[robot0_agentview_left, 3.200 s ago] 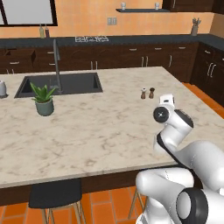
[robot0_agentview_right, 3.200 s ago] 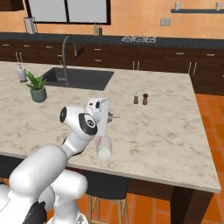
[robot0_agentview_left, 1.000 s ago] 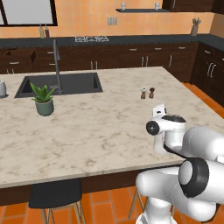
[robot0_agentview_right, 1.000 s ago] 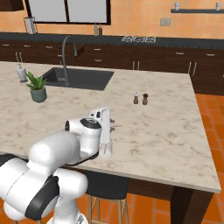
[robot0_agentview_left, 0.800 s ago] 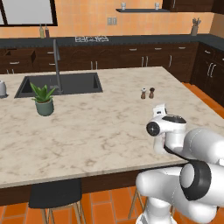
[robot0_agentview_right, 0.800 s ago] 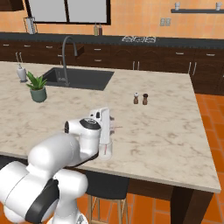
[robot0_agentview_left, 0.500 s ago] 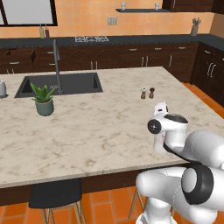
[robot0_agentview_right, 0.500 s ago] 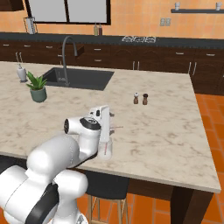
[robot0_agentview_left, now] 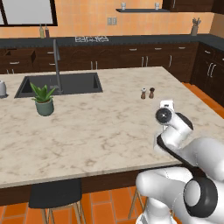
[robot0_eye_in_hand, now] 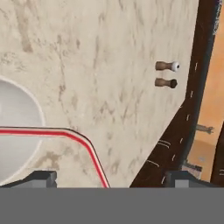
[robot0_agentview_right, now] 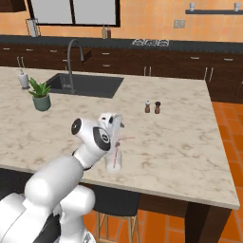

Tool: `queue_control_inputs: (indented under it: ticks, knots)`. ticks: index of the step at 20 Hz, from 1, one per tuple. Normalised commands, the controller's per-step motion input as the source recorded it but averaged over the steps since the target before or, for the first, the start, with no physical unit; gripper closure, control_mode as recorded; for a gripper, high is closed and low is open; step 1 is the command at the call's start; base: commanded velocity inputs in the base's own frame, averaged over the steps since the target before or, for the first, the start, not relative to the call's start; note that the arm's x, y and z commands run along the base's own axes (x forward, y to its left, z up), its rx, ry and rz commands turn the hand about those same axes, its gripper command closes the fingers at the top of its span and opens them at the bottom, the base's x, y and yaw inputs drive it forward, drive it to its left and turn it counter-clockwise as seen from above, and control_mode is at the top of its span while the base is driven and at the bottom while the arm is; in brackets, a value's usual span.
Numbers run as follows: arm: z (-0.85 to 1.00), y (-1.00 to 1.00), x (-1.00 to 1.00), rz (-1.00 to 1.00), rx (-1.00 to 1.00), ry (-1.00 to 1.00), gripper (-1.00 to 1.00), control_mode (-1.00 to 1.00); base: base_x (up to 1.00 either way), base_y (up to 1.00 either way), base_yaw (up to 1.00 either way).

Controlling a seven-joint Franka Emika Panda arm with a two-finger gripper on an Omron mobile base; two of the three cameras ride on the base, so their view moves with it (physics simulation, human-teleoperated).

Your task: Take a straw from the drawer in front and place it inside the glass cup on the dining counter.

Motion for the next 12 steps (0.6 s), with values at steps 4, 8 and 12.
queue_control_inputs:
  ticks: [4, 8, 12]
  knots:
    - [1.00, 0.00, -0.51, 0.00, 0.23, 0.13, -1.00, -1.00, 0.00, 0.00, 0.00]
    - [1.00, 0.00, -0.56, -0.01, 0.19, 0.09, -1.00, -1.00, 0.00, 0.00, 0.00]
    - [1.00, 0.00, -0.63, -0.09, 0.21, 0.12, -1.00, -1.00, 0.00, 0.00, 0.00]
